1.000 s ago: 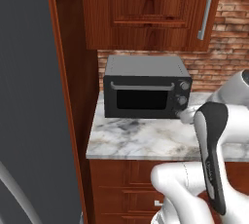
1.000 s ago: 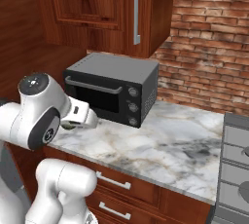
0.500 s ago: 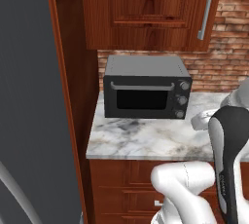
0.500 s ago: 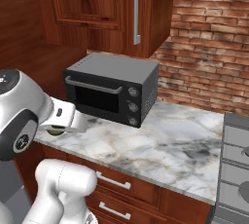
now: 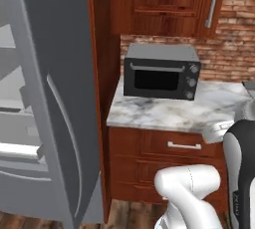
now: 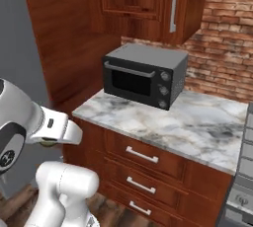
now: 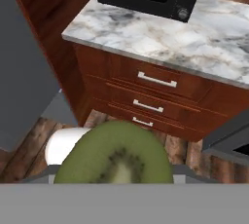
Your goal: Place the beers on the top shelf of the fridge to keep them out of children's reach, and place the kiwi on lower shelves for easy access.
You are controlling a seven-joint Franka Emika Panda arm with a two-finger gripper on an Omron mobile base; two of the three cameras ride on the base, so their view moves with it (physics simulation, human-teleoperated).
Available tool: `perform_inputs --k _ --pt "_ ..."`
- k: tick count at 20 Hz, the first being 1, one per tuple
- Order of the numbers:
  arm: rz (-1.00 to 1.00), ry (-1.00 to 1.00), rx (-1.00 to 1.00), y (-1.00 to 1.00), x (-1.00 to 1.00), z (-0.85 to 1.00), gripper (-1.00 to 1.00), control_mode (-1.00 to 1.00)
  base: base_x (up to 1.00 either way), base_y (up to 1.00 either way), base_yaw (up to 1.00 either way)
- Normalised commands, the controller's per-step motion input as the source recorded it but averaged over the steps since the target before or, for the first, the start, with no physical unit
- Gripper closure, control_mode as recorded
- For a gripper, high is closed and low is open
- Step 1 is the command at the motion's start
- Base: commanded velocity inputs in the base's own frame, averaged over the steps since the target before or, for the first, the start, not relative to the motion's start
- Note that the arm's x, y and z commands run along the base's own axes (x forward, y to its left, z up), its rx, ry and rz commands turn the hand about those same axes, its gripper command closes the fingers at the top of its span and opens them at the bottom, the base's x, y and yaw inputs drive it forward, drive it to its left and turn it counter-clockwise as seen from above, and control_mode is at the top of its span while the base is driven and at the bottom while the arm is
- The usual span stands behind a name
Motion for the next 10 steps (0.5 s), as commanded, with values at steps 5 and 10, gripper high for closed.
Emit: perform_inputs --k 5,10 --pt "0.00 0.00 0.00 0.00 0.00 0.00 1.00 1.00 -0.63 0.02 0.54" --pt "0.00 0.00 0.00 0.00 0.00 0.00 1.00 1.00 -0.44 0.34 0.54"
